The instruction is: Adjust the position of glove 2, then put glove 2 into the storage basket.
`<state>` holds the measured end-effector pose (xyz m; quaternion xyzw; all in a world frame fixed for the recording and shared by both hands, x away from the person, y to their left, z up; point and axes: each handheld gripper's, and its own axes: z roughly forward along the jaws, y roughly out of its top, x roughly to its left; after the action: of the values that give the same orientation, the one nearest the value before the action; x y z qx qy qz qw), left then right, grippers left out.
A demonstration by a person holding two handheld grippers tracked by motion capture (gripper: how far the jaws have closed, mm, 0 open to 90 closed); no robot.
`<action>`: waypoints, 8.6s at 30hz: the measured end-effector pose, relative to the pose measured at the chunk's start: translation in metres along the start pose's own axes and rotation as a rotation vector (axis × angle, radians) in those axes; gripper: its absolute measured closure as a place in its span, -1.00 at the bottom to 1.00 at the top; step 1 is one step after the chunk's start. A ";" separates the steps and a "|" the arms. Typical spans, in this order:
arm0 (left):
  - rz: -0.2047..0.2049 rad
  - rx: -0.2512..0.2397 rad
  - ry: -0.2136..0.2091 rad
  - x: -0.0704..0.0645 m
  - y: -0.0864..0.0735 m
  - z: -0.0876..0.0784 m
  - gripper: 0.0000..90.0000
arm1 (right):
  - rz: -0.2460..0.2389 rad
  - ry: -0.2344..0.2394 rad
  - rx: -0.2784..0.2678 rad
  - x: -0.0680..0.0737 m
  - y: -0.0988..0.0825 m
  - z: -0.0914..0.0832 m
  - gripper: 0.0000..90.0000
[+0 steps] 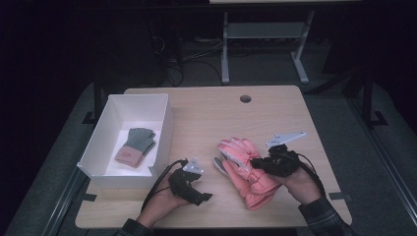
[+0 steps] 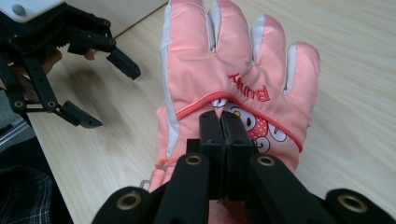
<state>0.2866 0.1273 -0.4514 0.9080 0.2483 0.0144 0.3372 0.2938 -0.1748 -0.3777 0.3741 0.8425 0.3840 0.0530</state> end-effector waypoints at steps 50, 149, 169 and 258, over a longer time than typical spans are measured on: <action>0.086 -0.007 -0.081 -0.032 0.039 0.009 0.99 | 0.043 -0.063 -0.033 -0.052 -0.047 -0.019 1.00; -0.132 -0.090 0.020 0.034 0.065 -0.005 0.99 | -0.111 0.102 -0.098 -0.001 -0.049 0.010 1.00; -0.114 -0.136 -0.071 0.031 0.090 -0.017 -0.39 | -0.130 -0.016 -0.003 0.000 -0.036 0.054 1.00; -0.288 -0.036 -0.198 0.053 0.113 -0.045 0.35 | -0.036 -0.068 -0.089 -0.030 -0.068 0.015 -0.61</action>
<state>0.3744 0.1056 -0.3542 0.8538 0.3412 -0.1190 0.3746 0.2807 -0.2150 -0.4406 0.3690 0.8288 0.4073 0.1049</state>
